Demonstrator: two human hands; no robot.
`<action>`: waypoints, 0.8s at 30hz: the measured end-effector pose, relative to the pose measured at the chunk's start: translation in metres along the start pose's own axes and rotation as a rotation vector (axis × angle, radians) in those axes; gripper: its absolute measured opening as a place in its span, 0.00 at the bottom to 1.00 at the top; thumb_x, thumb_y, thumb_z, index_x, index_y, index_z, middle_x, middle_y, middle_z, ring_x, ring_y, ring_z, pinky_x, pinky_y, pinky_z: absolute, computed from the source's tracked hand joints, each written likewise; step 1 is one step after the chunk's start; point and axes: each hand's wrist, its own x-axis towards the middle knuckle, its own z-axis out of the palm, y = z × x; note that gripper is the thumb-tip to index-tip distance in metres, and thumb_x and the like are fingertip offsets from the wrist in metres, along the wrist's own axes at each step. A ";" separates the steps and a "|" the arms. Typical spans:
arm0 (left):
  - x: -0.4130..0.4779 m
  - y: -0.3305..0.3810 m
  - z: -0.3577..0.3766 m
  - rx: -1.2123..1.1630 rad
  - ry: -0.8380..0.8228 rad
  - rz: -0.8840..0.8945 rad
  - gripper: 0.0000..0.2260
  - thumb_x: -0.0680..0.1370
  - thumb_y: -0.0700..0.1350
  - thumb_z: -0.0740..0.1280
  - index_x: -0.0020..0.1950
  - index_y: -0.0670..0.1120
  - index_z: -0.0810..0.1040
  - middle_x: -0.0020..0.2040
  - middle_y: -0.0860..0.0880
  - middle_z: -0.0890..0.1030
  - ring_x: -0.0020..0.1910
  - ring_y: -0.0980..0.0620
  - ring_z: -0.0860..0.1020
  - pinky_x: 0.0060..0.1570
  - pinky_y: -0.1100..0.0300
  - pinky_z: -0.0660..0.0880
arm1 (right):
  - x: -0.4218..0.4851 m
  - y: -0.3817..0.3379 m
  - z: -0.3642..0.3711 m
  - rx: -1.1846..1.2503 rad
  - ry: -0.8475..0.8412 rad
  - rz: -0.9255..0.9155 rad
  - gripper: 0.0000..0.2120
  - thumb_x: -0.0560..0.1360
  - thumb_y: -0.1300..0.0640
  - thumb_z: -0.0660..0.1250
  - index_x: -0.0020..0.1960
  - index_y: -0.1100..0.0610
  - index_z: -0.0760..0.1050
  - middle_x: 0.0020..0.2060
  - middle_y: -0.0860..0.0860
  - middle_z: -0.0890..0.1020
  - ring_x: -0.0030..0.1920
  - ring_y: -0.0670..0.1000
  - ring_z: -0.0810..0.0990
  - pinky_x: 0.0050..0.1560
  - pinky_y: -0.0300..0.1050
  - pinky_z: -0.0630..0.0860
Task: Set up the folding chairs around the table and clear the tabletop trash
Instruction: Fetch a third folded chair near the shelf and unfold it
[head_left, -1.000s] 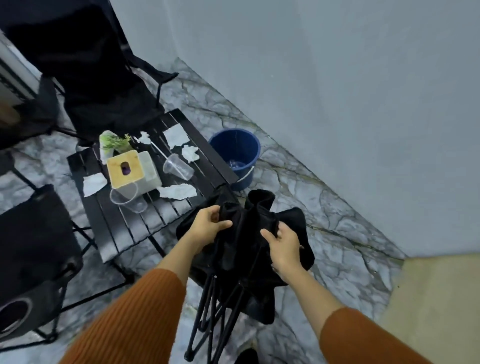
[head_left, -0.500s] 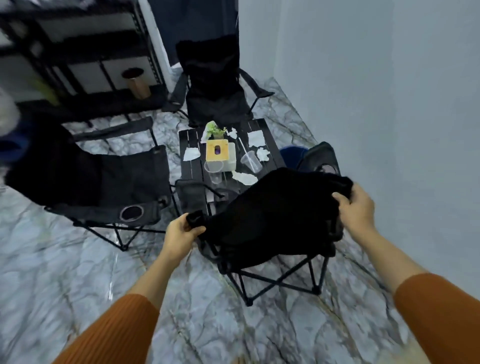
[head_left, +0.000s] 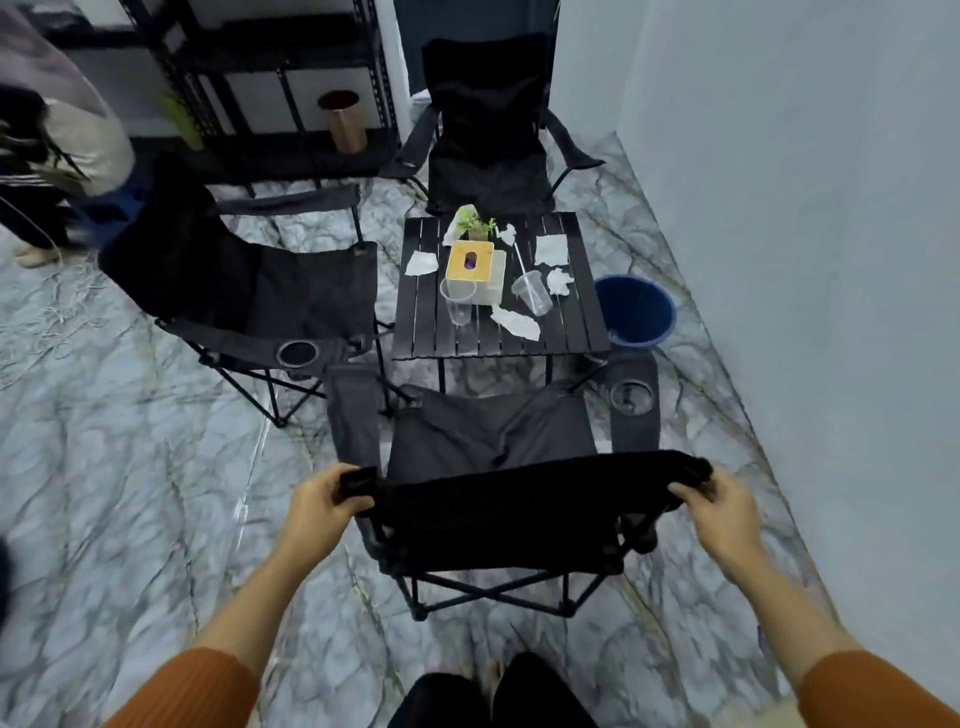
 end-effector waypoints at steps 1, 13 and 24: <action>-0.008 -0.011 -0.002 0.020 0.018 -0.040 0.10 0.70 0.32 0.73 0.43 0.46 0.80 0.37 0.46 0.84 0.40 0.48 0.84 0.44 0.57 0.78 | -0.005 0.001 0.010 -0.016 -0.035 -0.015 0.12 0.76 0.67 0.67 0.59 0.66 0.76 0.48 0.58 0.81 0.49 0.54 0.78 0.52 0.46 0.73; 0.005 -0.030 0.041 0.208 0.000 -0.018 0.13 0.68 0.35 0.75 0.42 0.51 0.78 0.38 0.49 0.83 0.39 0.49 0.80 0.38 0.60 0.73 | 0.015 0.042 0.005 -0.240 0.034 -0.065 0.09 0.73 0.70 0.67 0.43 0.56 0.75 0.32 0.48 0.78 0.34 0.47 0.76 0.30 0.39 0.65; -0.021 -0.033 0.039 0.285 -0.116 0.030 0.10 0.72 0.32 0.71 0.43 0.47 0.79 0.42 0.49 0.83 0.42 0.53 0.81 0.42 0.64 0.75 | -0.008 0.053 -0.010 -0.391 -0.128 -0.138 0.17 0.72 0.70 0.70 0.36 0.52 0.68 0.28 0.46 0.75 0.30 0.46 0.73 0.29 0.42 0.65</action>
